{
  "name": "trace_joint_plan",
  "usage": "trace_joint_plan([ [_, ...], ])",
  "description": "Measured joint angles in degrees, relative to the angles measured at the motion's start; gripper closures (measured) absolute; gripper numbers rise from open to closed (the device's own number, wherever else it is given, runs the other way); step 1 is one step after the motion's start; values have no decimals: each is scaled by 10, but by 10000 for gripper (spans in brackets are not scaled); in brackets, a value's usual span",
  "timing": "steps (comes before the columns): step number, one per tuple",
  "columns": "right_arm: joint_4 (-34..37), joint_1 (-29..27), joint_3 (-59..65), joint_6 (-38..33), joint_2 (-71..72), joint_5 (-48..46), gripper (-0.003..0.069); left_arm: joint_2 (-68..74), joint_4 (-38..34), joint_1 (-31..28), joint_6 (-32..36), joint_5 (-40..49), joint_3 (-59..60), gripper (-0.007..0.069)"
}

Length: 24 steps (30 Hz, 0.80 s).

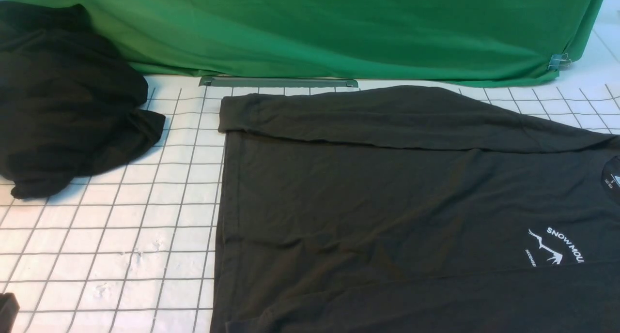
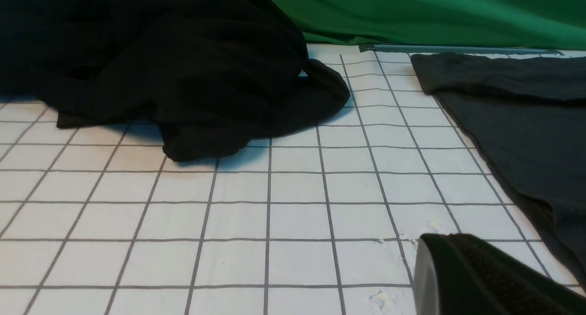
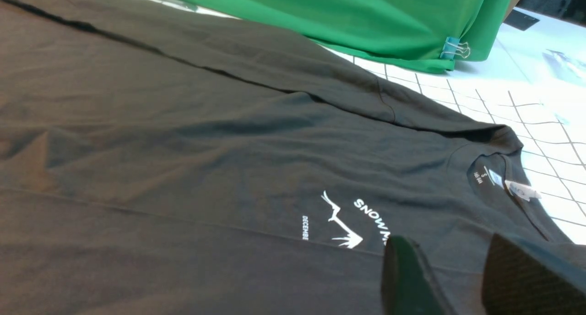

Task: Fold a long-sleeved shirt over a white checkered tablecloth.
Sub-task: 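Grasp the left edge of the dark T-shirt lying flat on the table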

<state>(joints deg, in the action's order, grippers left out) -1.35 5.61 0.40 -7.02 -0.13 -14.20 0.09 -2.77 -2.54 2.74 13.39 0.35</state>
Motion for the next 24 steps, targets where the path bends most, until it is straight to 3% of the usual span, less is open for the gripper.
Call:
trace_joint_plan([
  [16,2,0,0,6,0,14,417,0,6,0,0,0,0,617],
  [18,45,0,0,96,0,18,417,0,-34,0,-1,-6,0,617],
  [20,57,0,0,141,0,20,417,0,-71,0,-10,-10,0,617],
  [22,66,0,0,209,0,33,417,0,-173,0,-37,-14,0,617],
  [23,66,0,0,214,0,35,417,0,-173,0,-37,-14,0,617],
  [24,68,0,0,249,0,47,417,0,-240,0,-54,-14,0,617],
])
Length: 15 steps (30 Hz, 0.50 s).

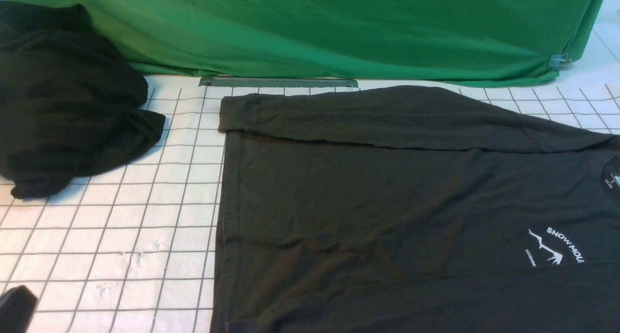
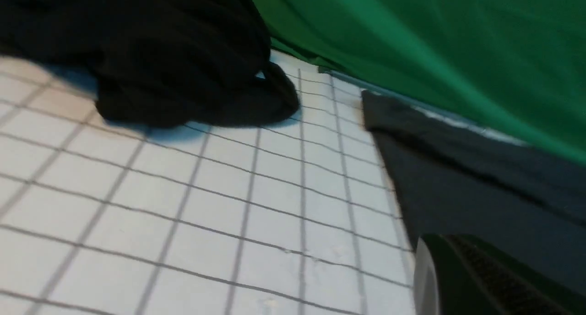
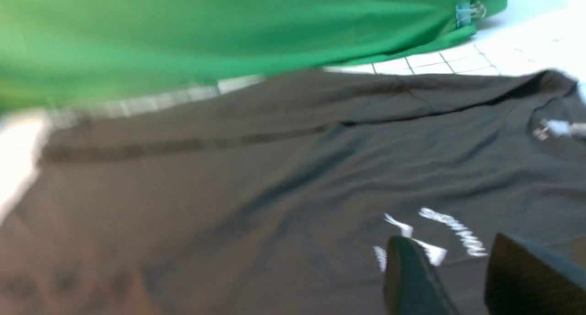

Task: Fold a long-sleeved shirt over a white checkered tablecloth.
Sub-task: 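Grasp the left edge of the dark T-shirt lying flat on the table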

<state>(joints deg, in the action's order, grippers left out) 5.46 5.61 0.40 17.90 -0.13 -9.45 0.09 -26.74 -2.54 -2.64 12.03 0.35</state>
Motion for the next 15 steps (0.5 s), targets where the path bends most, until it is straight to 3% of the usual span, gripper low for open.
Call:
trace_joint_plan([
  [2,2,0,0,30,0,28,417,0,-72,0,-11,-1,0,617],
  [5,4,0,0,70,0,65,417,0,-120,0,-20,-8,0,617],
  [10,8,0,0,142,0,90,417,0,-157,0,-38,-16,0,617],
  [15,9,0,0,165,0,95,430,0,-178,0,-50,-38,0,617],
])
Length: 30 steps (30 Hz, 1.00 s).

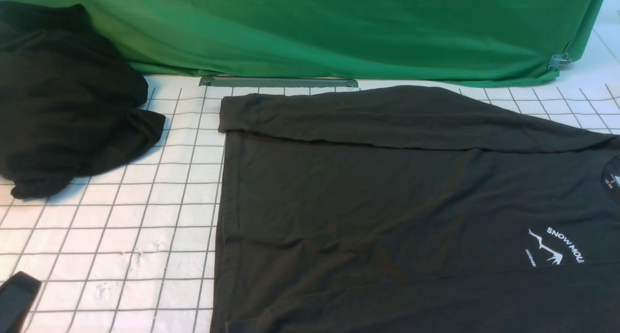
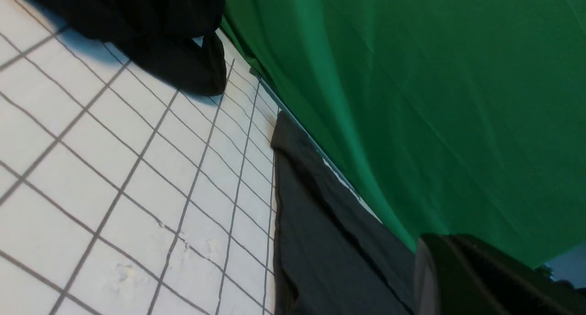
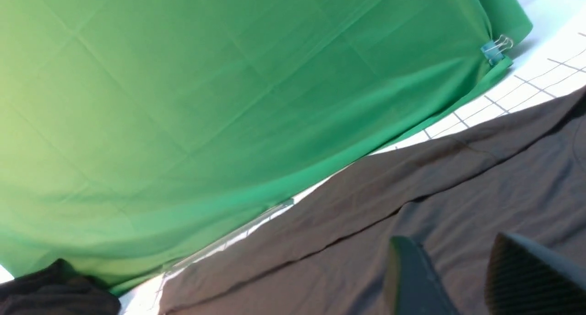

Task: Fold a long-sleeved shirt over a white checkered tablecloth.
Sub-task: 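Grasp the left edge of the dark T-shirt lying flat on the table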

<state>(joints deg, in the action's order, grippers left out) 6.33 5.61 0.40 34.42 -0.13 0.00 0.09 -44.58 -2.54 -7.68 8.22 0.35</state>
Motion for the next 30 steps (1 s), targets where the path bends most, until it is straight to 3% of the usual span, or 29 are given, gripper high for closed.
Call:
trace_joint_plan([
  [1,0,0,0,0,0,0,433,0,-2,0,-1,0,0,617],
  [5,1,0,-16,-4,0,-17,599,0,-15,0,-1,-29,-7,617],
  [9,-2,0,-111,-85,-25,-78,644,27,44,0,-1,-7,-105,617],
  [11,-14,0,-165,-122,-52,-128,649,62,79,0,-1,27,-158,617],
  [13,-55,0,-250,-160,-125,-244,650,159,143,0,-1,134,-266,617],
  [14,-59,0,-257,-160,-132,-244,650,177,148,0,-1,144,-274,617],
  [15,-81,0,-301,-172,-180,-317,651,232,176,0,4,221,-323,617],
  [17,-104,0,-336,-187,-228,-400,652,301,192,0,14,290,-374,617],
  [18,-119,0,-364,-209,-288,-468,651,393,202,0,49,394,-425,617],
  [22,-124,0,-374,-257,-388,-548,651,570,144,0,173,509,-461,617],
  [26,-124,0,-373,-275,-443,-565,650,693,71,43,236,538,-446,617],
  [30,-124,0,-373,-279,-451,-560,647,761,102,150,177,486,-433,601],
])
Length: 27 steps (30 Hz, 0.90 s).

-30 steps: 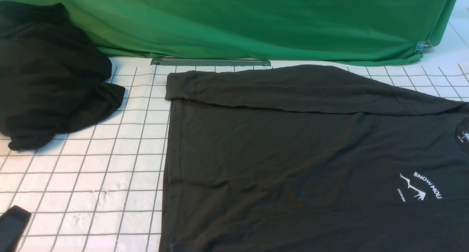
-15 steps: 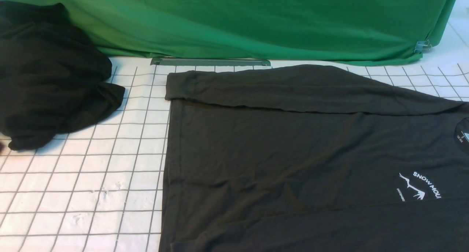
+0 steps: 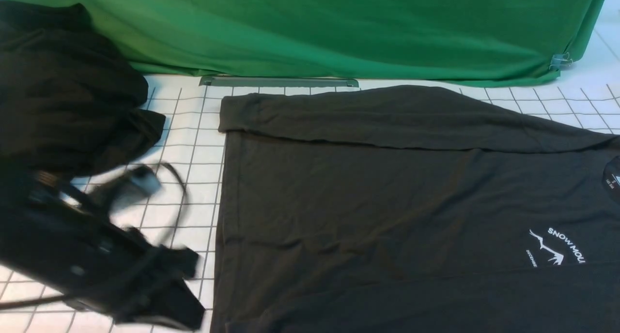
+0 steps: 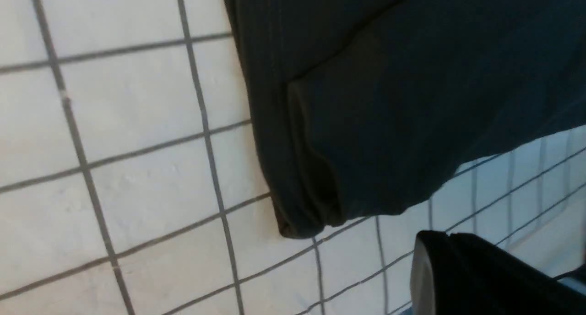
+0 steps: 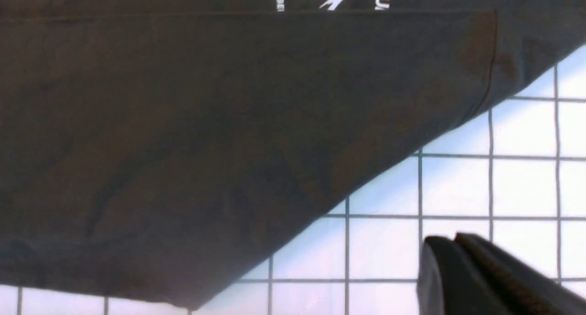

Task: Fold a long-sleeved shirt over a white checkered tablecloth.
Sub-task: 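Grasp the left edge of the dark T-shirt lying flat on the table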

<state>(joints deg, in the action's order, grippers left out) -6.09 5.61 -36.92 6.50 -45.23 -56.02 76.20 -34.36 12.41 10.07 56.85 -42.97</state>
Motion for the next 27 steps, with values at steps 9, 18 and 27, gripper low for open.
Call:
trace_joint_plan([
  [9,0,0,0,0,0,1,635,107,125,137,-191,-159,1,387],
  [18,1,0,0,0,0,1,622,155,119,138,-186,-231,1,252],
  [27,1,0,0,0,0,6,607,157,98,138,-146,-186,-33,295],
])
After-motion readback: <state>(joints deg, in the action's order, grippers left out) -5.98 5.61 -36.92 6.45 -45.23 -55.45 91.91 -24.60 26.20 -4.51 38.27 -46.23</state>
